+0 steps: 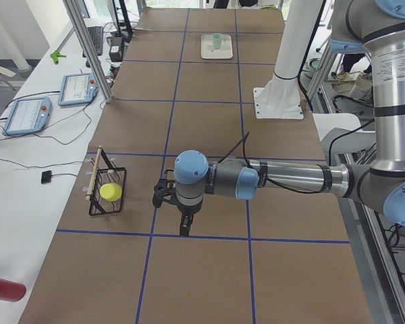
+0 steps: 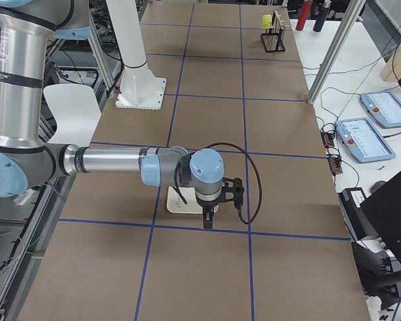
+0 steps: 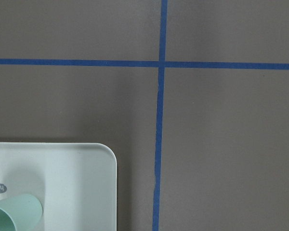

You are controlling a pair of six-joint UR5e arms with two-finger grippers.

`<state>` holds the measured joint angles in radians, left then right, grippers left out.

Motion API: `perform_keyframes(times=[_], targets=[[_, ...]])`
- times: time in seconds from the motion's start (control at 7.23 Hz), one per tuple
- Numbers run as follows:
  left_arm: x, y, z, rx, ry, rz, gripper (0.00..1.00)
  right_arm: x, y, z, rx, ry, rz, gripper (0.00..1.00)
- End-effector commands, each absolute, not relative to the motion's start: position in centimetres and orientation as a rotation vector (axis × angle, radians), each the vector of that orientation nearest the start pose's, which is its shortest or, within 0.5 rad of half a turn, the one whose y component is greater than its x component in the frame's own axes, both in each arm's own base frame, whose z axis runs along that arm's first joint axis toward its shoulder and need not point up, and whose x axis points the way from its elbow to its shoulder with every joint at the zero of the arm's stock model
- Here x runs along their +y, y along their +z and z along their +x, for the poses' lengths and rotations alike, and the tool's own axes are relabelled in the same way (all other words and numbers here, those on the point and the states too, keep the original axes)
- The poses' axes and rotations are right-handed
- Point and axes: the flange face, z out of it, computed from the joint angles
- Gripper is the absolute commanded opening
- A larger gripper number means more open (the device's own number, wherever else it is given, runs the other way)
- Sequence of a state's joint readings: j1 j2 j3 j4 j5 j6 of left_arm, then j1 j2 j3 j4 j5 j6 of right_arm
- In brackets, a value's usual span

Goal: Left arm grabs green cup and hands to right arm on tray

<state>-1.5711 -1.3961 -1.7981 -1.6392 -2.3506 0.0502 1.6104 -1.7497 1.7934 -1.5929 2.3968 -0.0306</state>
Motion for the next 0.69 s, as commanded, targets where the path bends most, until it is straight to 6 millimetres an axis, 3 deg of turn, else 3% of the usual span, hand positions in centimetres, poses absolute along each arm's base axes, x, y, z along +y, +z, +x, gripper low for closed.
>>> perform_keyframes(times=[0.0, 0.28, 0.55], targets=[[-42.2, 62.4, -6.4, 0.78, 0.089, 0.123, 1.0, -41.4, 63.8, 7.6, -0.823, 0.005, 0.033, 1.0], [-42.2, 62.6, -6.3, 0.778, 0.078, 0.113, 1.0, -41.4, 63.8, 7.6, -0.822, 0.005, 0.033, 1.0], [-42.2, 63.2, -6.3, 0.782, 0.073, 0.1, 1.0, -43.2, 62.8, 7.7, -0.816, -0.005, 0.057, 1.0]])
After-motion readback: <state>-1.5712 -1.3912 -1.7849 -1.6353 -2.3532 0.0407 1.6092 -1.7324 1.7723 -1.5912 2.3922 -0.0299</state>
